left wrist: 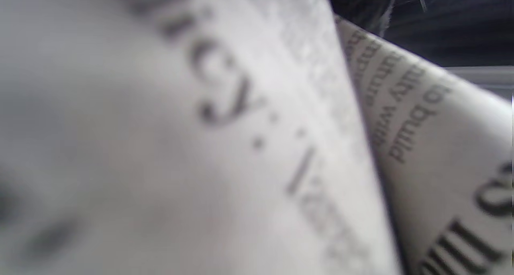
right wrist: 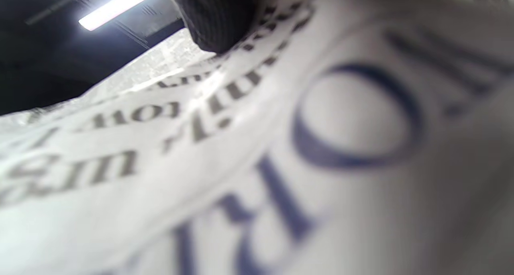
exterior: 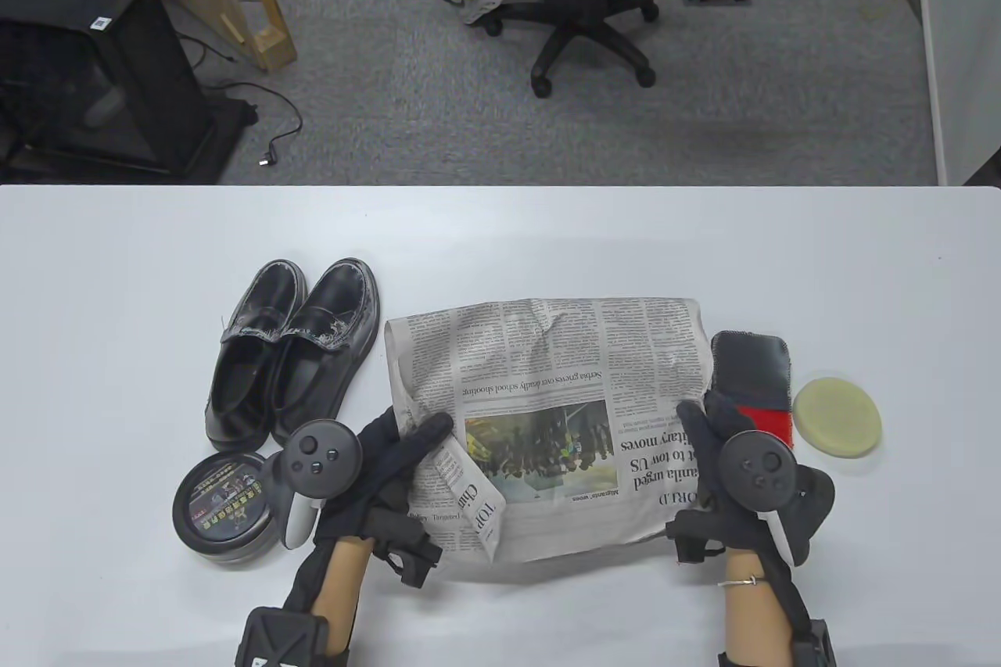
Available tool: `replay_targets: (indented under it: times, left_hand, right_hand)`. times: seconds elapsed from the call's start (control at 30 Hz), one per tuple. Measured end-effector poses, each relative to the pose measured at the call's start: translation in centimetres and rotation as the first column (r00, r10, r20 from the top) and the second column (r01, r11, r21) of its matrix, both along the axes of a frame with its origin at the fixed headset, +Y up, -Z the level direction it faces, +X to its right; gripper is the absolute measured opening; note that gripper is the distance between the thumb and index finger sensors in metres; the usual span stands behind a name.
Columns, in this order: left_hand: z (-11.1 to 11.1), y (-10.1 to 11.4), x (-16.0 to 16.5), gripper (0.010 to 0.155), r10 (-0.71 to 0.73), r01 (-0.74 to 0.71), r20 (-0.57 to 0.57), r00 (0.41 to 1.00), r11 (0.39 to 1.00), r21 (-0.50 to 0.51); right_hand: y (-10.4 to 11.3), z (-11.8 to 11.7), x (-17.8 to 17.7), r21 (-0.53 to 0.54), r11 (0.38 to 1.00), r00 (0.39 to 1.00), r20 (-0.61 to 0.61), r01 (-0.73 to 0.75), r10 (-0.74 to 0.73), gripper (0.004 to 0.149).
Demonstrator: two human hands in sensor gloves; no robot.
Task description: Dip and apply leather care cream with polishing sponge on shoes
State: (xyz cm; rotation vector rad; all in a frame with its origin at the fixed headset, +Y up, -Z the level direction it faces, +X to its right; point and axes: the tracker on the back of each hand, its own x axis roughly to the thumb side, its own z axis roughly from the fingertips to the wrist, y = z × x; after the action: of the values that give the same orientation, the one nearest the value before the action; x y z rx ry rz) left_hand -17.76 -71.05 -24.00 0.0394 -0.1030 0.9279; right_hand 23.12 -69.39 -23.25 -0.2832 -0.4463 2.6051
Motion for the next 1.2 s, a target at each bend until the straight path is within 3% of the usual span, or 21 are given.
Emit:
replay_targets:
  times: [0.3,0.4,0.5,0.57,0.6,0.7,0.77,0.87,0.97,1.1,1.2]
  left_hand:
    - [0.1,0.5,-1.2,0.064,-0.100,0.102,-0.061,0.993,0.994,0.027]
    - [0.0,0.5,-1.7,0.054,-0.106,0.107,-0.091,0.990,0.994,0.002]
    - [-0.2,0.5,-1.7,0.046,-0.217,0.215,-0.068,0.974,0.976,-0.042]
    - [-0.4,0.4,-1.0,0.045,-0.356,0.356,0.020,0.934,0.929,-0.096]
    - [-0.4,0.3,-0.7,0.045,-0.405,0.409,0.053,0.913,0.906,-0.109]
    - [-0.2,0.0,0.5,0.044,-0.597,0.619,0.174,0.783,0.774,-0.132]
    - [0.2,-0.3,1.1,0.044,-0.638,0.668,0.213,0.740,0.733,-0.124]
    - [0.5,-1.4,1.7,0.043,-0.633,0.685,0.286,0.719,0.715,-0.139]
    - [0.4,-2.6,1.8,0.044,-0.632,0.692,0.298,0.715,0.700,-0.177]
    - [0.2,-3.6,2.0,0.045,-0.640,0.701,0.294,0.710,0.681,-0.210]
    - [0.2,-4.1,2.2,0.046,-0.658,0.721,0.299,0.692,0.654,-0.230]
  right_hand:
    - [0.5,0.1,2.1,-0.035,0.997,0.997,0.040,0.063,-0.062,0.043]
    - [0.8,-0.1,3.8,-0.057,0.933,0.929,-0.085,0.355,-0.359,0.059]
    - [1.2,-0.2,4.7,-0.070,0.738,0.709,-0.227,0.671,-0.667,0.059]
    - [1.2,-0.8,4.6,-0.138,0.530,0.472,-0.306,0.837,-0.827,0.048]
    - [1.3,-1.0,4.5,-0.161,0.461,0.398,-0.313,0.873,-0.862,0.042]
    - [1.4,-2.4,3.3,-0.185,0.355,0.287,-0.316,0.916,-0.904,0.037]
    - [1.1,-3.4,2.2,-0.180,0.420,0.362,-0.283,0.889,-0.888,0.038]
    - [-0.3,-5.5,0.1,-0.228,0.589,0.540,-0.245,0.775,-0.805,0.065]
    - [-2.4,-7.4,-2.2,-0.312,0.698,0.672,-0.204,0.644,-0.712,0.080]
    - [-4.8,-8.9,-4.7,-0.415,0.792,0.801,-0.206,0.448,-0.562,0.084]
    - [-5.4,-9.1,-6.3,-0.414,0.881,0.904,-0.244,0.230,-0.351,0.087]
